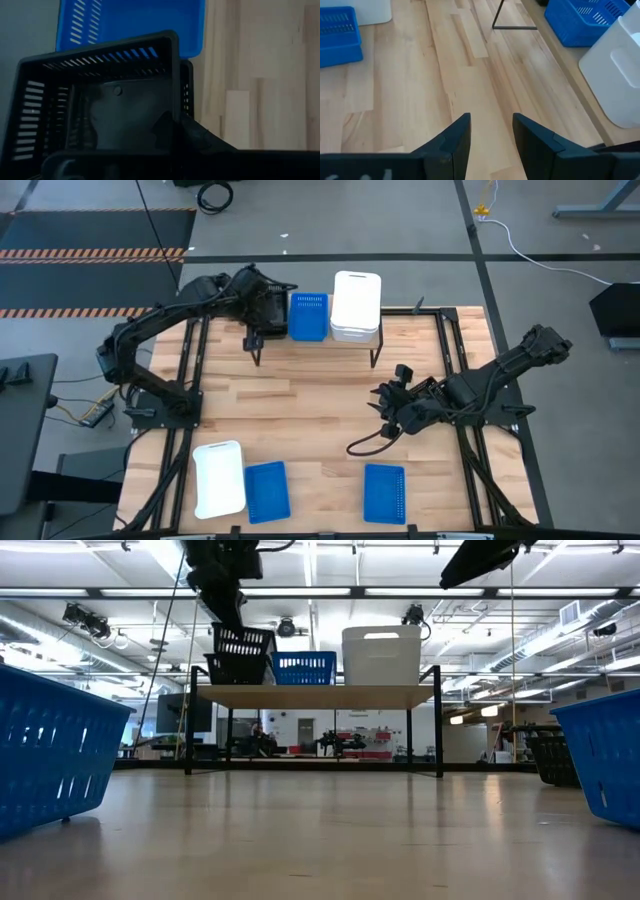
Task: Stack baskets on shelf by color
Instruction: Stack the bottom black bin on top of the other black bin on the shelf, then stack the left blue bin on top of the other blue bin on the shelf
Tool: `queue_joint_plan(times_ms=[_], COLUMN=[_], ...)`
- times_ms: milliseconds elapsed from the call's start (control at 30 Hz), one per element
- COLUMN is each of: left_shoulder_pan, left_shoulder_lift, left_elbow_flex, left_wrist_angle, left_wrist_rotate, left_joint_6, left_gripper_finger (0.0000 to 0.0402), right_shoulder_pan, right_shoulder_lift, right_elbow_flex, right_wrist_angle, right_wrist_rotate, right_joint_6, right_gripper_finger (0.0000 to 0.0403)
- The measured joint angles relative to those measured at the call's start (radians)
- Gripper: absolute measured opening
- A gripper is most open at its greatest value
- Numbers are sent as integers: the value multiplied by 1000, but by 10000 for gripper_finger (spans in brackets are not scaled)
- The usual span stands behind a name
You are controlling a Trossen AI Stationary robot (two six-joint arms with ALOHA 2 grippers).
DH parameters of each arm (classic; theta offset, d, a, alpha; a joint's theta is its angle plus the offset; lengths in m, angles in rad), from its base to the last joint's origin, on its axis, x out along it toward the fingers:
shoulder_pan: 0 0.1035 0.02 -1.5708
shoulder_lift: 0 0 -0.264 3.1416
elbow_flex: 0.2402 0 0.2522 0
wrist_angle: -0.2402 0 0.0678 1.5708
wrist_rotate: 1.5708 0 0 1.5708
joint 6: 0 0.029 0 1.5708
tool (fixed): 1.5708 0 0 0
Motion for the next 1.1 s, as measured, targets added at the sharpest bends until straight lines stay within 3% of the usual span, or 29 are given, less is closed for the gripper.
queue_joint_plan(times_ms=[233,533,767,1100], left_shoulder_pan=[12,5,-24,-209], left_shoulder_lift=[-3,-3,-3,-3], left_elbow_flex=[-31,-31,-31,-31], left_wrist_angle=[29,-70,-78,-222], left_wrist_rotate=[1,1,2,2], left_joint_6=[-11,-94,-134,-298], left_gripper_finger=[14,85,105,96], right_shoulder_pan=[0,0,0,-7], right_shoulder_lift=[0,0,0,0], right_elbow_flex=[0,0,0,-1], right_wrist_angle=[0,-1,-1,-3], right_wrist_rotate=[-1,0,0,0], right_joint_6=[1,-9,-21,-29], right_gripper_finger=[153,153,153,153])
